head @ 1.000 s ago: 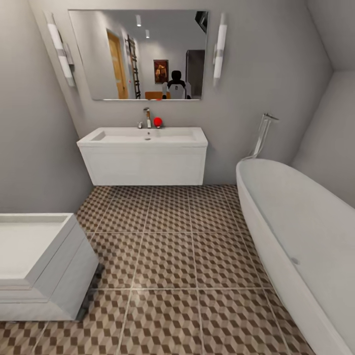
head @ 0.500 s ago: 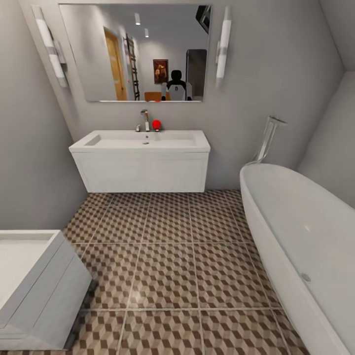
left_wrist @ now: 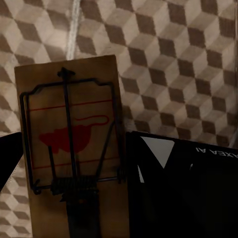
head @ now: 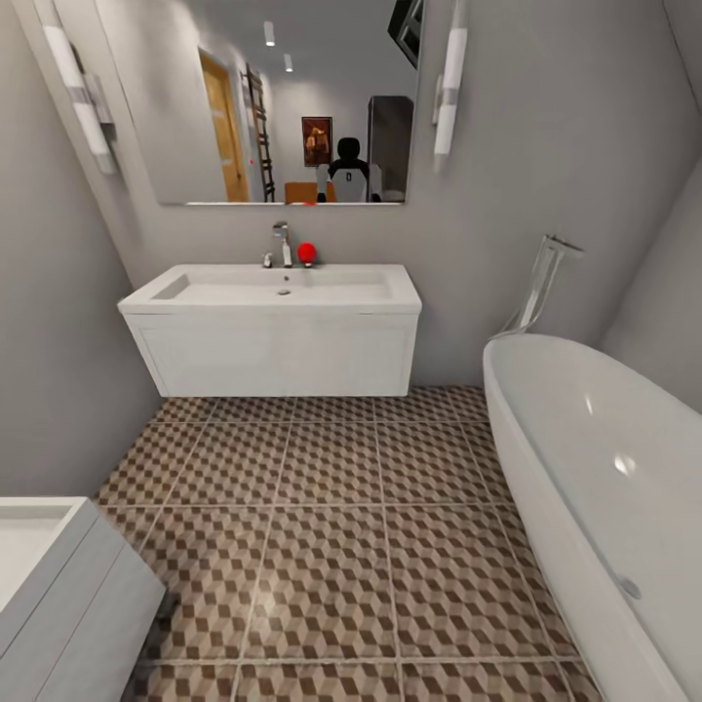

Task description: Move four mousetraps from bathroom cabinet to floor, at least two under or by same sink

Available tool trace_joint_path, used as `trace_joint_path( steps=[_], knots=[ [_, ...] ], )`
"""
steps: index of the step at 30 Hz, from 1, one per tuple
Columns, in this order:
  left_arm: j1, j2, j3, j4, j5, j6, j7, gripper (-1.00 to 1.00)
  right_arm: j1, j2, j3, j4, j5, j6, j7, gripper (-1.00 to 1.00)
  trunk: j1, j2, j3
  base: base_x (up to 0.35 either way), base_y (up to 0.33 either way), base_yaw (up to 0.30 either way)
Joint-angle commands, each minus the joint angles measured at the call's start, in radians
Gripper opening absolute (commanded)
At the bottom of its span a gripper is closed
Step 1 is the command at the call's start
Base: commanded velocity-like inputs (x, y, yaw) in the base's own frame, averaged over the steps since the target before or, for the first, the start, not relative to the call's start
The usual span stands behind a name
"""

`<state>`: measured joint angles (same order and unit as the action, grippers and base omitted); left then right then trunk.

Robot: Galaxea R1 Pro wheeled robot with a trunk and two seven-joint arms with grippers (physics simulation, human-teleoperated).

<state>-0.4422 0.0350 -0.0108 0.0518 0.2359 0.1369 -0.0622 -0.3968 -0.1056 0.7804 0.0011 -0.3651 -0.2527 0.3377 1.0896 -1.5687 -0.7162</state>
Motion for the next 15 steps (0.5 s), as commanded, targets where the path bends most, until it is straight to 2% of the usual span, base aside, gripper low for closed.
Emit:
trace_joint_path(
  steps=[1, 12, 15],
  knots=[
    [-0.001, 0.000, -0.001, 0.002, 0.005, 0.001, -0.003, -1.00, -0.001, 0.000, 0.008, 0.000, -0.011, -0.002, 0.004, -1.00, 0.001, 0.000, -0.001, 0.332, 0.000, 0.000],
    [-0.001, 0.000, -0.001, 0.002, 0.005, 0.001, -0.003, -1.00, -0.001, 0.000, 0.008, 0.000, -0.009, -0.003, 0.005, -1.00, 0.001, 0.000, -0.001, 0.332, 0.000, 0.003],
    [-0.001, 0.000, -0.001, 0.002, 0.005, 0.001, -0.003, -1.00, -0.001, 0.000, 0.008, 0.000, -0.009, -0.005, 0.006, -1.00, 0.001, 0.000, -0.001, 0.332, 0.000, 0.167]
  ],
)
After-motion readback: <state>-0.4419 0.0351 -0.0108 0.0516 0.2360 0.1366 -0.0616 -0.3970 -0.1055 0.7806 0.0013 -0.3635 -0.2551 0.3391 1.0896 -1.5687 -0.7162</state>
